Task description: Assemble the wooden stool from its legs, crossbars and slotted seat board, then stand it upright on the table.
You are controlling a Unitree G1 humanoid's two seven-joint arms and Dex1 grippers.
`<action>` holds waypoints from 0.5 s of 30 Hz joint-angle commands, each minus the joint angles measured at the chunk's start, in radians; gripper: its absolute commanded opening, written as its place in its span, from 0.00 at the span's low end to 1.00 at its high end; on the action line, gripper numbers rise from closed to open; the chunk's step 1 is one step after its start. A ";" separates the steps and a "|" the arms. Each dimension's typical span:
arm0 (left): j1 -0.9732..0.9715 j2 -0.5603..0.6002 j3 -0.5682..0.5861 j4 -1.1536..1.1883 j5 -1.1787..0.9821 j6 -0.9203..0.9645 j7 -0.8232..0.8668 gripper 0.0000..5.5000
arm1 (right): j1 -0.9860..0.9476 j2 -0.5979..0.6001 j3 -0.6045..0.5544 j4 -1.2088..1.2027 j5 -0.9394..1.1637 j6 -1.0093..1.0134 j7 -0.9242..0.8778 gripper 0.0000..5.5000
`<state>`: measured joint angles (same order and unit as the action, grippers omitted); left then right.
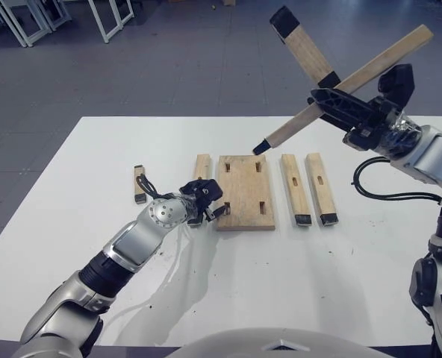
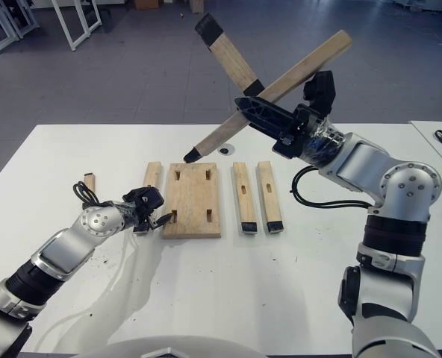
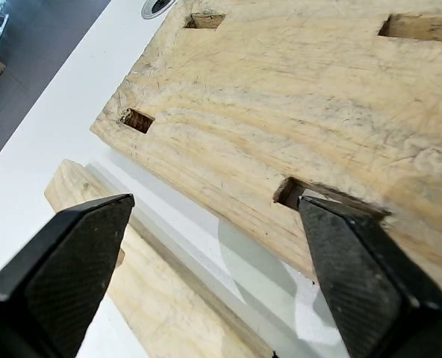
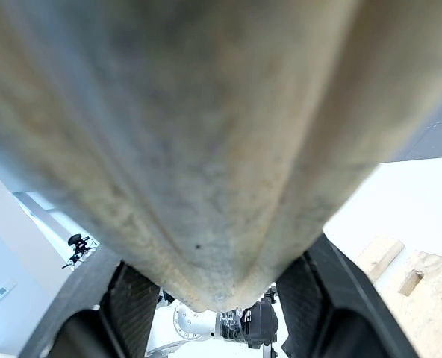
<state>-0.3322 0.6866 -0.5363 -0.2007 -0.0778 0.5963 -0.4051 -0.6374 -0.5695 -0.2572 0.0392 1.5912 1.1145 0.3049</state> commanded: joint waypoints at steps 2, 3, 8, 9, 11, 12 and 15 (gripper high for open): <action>0.072 0.079 -0.096 -0.068 0.054 0.132 -0.159 0.74 | -0.066 0.020 0.017 0.012 -0.180 -0.092 -0.013 0.37; 0.090 0.098 -0.102 -0.089 0.053 0.149 -0.188 0.74 | -0.078 0.027 0.031 0.026 -0.237 -0.122 -0.005 0.37; 0.221 0.304 -0.107 -0.188 0.030 0.087 -0.388 0.74 | -0.066 0.044 0.115 0.050 -0.459 -0.222 0.136 0.37; 0.249 0.359 -0.095 -0.190 0.021 0.040 -0.438 0.74 | -0.045 0.035 0.129 0.040 -0.460 -0.195 0.193 0.37; 0.301 0.463 -0.055 -0.167 0.012 -0.085 -0.523 0.74 | -0.008 0.005 0.183 0.025 -0.491 -0.151 0.305 0.37; 0.314 0.498 -0.034 -0.144 0.008 -0.138 -0.556 0.74 | 0.010 -0.009 0.212 0.018 -0.510 -0.138 0.356 0.37; 0.316 0.514 0.022 -0.078 0.009 -0.226 -0.590 0.74 | 0.052 -0.023 0.297 -0.004 -0.578 -0.129 0.466 0.37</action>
<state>-0.1211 1.1739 -0.4651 -0.3853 -0.1150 0.3608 -0.9451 -0.5992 -0.5760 -0.0086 0.0659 1.0551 0.9740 0.7060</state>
